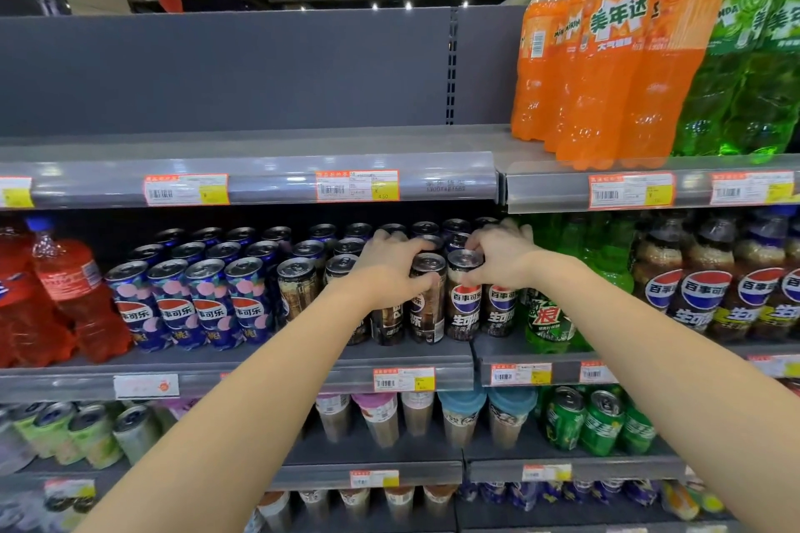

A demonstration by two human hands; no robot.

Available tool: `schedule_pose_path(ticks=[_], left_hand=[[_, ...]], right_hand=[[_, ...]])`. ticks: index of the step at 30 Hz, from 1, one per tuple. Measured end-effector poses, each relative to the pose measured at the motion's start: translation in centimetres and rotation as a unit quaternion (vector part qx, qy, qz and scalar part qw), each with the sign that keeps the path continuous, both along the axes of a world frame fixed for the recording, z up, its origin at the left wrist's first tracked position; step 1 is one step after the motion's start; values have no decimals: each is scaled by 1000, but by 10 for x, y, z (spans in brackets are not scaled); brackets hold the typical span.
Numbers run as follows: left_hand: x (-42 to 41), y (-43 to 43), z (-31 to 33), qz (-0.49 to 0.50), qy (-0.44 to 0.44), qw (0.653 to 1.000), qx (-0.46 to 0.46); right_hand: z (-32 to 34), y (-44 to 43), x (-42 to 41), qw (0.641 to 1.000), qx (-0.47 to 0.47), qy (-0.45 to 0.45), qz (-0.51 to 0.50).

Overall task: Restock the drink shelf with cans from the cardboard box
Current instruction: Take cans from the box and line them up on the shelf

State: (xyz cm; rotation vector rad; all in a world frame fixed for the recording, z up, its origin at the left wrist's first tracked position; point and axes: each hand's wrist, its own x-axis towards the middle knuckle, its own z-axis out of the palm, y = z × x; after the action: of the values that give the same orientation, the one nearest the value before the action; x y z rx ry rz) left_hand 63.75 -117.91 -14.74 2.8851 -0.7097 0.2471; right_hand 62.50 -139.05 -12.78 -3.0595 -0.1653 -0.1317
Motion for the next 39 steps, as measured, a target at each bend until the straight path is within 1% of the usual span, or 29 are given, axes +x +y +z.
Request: schedule_pose_path(ticks=[4, 9, 13, 18, 24, 29, 32, 35, 39], left_hand=[[2, -5, -3, 22, -17, 999, 26], [5, 2, -2, -20, 28, 999, -11], [6, 4, -1, -32, 14, 999, -18], [4, -1, -1, 3, -6, 1000, 13], [7, -5, -8, 31, -13, 999, -22], [6, -5, -6, 37, -10, 999, -17], [6, -3, -2, 30, -6, 999, -10], [3, 4, 2, 4, 5, 1000, -13], [2, 32, 16, -8, 13, 1000, -1]], right_hand=[[0, 0, -5, 1000, 22, 2, -11], [1, 2, -11, 999, 29, 13, -13], [2, 4, -13, 999, 22, 14, -19], [2, 5, -11, 999, 31, 4, -19], [-2, 8, -11, 999, 40, -7, -23], [-3, 4, -10, 999, 45, 1, -22], [-5, 3, -10, 999, 45, -5, -23], [-6, 4, -9, 999, 38, -5, -31], [-5, 6, -8, 999, 18, 4, -38]])
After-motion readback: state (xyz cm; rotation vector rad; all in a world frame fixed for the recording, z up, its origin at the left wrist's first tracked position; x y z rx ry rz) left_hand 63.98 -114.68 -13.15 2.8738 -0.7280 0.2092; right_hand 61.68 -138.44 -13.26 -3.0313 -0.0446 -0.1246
